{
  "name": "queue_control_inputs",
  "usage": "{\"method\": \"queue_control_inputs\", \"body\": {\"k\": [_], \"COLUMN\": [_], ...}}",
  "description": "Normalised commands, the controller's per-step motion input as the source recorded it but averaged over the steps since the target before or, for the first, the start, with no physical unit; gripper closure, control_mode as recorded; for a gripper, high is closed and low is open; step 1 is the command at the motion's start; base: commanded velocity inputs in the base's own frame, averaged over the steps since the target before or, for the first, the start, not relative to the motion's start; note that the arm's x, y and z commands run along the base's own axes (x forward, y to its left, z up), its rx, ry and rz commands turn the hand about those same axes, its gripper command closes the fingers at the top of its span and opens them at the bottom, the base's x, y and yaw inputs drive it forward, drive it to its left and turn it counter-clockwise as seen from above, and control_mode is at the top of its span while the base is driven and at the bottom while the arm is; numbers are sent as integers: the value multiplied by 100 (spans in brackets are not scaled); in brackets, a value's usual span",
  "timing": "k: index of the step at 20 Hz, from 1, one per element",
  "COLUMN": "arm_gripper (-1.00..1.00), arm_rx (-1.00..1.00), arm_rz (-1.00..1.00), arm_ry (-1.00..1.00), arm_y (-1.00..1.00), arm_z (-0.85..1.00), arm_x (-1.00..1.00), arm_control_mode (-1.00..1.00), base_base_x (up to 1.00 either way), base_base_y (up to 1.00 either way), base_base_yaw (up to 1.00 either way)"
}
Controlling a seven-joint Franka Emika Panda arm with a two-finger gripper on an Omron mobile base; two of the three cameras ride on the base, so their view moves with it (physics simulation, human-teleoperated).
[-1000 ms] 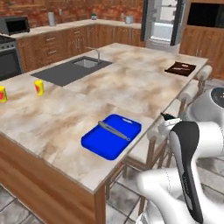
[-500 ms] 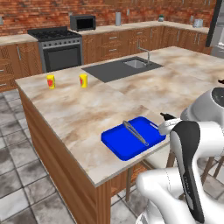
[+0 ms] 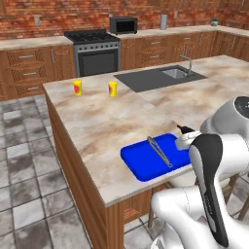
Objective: Gather the onion and eggplant from the fridge and place them on a tray on the dining counter. Then gather the chicken drumstick and steak from the fridge and place them on the other tray.
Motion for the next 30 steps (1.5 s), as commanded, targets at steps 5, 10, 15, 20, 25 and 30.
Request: {"method": "queue_control_inputs", "body": {"k": [5, 10, 15, 20, 25, 30], "arm_gripper": [100, 100, 100, 100, 100, 100], "arm_rx": [-3, -11, -9, -1, 0, 1], "arm_rz": [0, 0, 0, 1, 2, 4], "arm_ry": [12, 10, 9, 2, 0, 0], "arm_y": [18, 39, 42, 8, 0, 0], "arm_z": [-29, -75, -74, -54, -42, -30], "arm_x": [70, 63, 65, 62, 60, 50], "arm_control_mode": [-100, -100, -100, -100, -100, -100], "base_base_x": [0, 0, 0, 0, 0, 0], "base_base_y": [0, 0, 0, 0, 0, 0], "base_base_yaw": [0, 0, 0, 0, 0, 0]}}
